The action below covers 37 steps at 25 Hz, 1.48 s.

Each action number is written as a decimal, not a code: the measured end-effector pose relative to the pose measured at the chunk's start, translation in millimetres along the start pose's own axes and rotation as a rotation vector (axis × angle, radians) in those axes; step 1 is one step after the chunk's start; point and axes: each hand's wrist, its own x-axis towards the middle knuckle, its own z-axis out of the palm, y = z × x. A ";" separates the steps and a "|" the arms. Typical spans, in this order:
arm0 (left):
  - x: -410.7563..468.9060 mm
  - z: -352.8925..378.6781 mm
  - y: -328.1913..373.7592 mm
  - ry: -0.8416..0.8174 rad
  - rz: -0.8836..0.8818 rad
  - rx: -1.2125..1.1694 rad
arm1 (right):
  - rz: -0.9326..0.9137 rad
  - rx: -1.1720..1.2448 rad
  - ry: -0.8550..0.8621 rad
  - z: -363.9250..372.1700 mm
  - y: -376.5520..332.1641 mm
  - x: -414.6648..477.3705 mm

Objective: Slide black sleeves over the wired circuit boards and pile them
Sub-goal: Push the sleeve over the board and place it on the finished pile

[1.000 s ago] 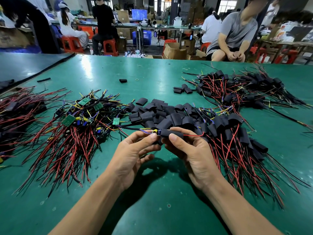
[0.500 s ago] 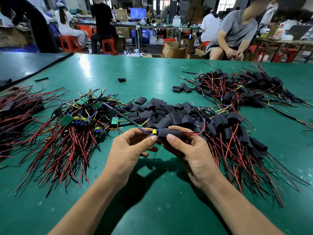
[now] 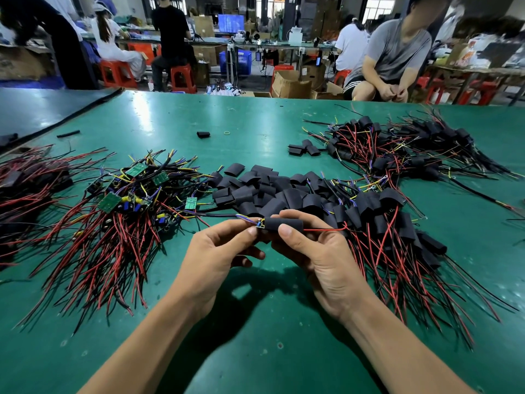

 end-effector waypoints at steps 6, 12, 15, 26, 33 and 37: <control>-1.5 0.6 1.3 0.001 -0.038 -0.054 | 0.020 0.028 -0.005 1.6 -1.7 -1.7; 0.1 0.8 1.9 -0.011 -0.106 -0.154 | 0.026 0.048 -0.065 2.7 1.8 -3.0; 2.9 -3.8 3.1 -0.066 -0.233 -0.241 | 0.062 0.010 -0.130 1.8 3.2 -4.1; 2.0 -3.4 10.2 -0.024 -0.355 -0.204 | -0.007 -0.372 -0.197 -1.5 5.5 -4.9; 3.0 -5.1 7.1 -0.101 -0.347 -0.118 | 0.114 0.075 -0.066 -0.5 -6.4 -0.7; 11.0 -15.9 3.5 0.093 -0.316 -0.017 | -0.040 0.505 0.203 -11.6 -37.3 4.7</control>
